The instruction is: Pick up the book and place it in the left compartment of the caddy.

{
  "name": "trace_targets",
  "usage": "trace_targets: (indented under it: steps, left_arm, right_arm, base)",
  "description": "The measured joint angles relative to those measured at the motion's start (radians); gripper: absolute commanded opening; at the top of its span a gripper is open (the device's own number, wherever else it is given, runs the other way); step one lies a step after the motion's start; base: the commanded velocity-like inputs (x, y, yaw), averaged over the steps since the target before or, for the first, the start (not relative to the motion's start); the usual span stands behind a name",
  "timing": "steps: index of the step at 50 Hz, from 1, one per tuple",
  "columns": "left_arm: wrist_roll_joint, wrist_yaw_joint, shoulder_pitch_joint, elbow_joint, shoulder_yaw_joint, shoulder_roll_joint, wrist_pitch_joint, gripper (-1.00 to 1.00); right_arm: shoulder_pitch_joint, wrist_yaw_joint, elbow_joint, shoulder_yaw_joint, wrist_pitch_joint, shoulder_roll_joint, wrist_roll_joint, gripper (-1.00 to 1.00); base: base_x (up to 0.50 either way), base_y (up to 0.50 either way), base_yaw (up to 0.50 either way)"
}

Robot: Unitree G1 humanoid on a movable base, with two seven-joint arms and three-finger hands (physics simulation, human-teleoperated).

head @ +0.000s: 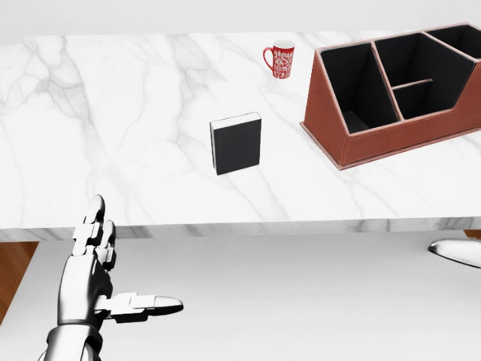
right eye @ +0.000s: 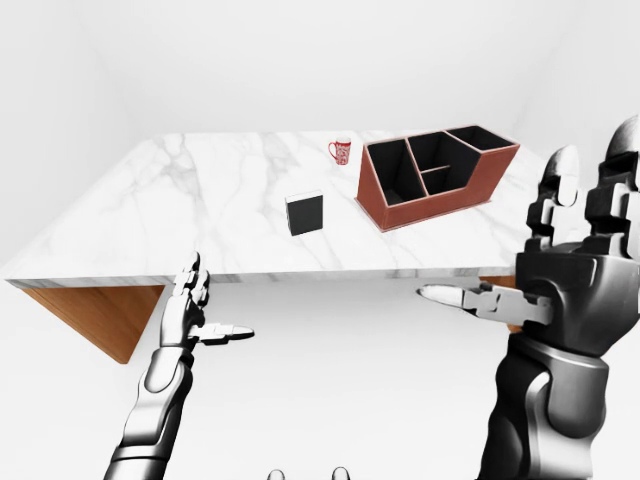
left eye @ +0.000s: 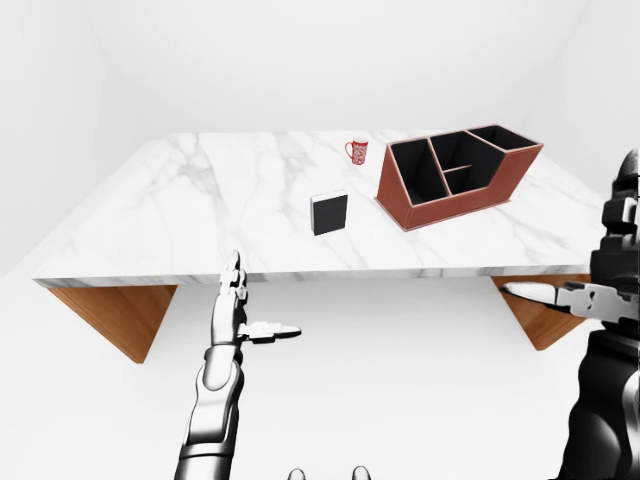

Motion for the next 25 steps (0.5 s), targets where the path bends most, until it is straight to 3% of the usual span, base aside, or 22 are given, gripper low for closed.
trace_targets:
  steps: [12,25]
  left_arm:
    - [-0.001,-0.005,0.001,-0.002,-0.001,-0.001,0.0,1.0]
    - [-0.009,-0.008,0.016,-0.04,-0.002,-0.004,0.0,1.0]
  right_arm:
    - [0.009,-0.033,-0.045,-0.18,0.0,-0.066,0.172,1.0]
    - [0.031,-0.076,-0.045,-0.318,0.0,-0.118,0.308,1.0]
  base:
    - [0.0,0.0,0.0]
    - [0.0,0.0,0.0]
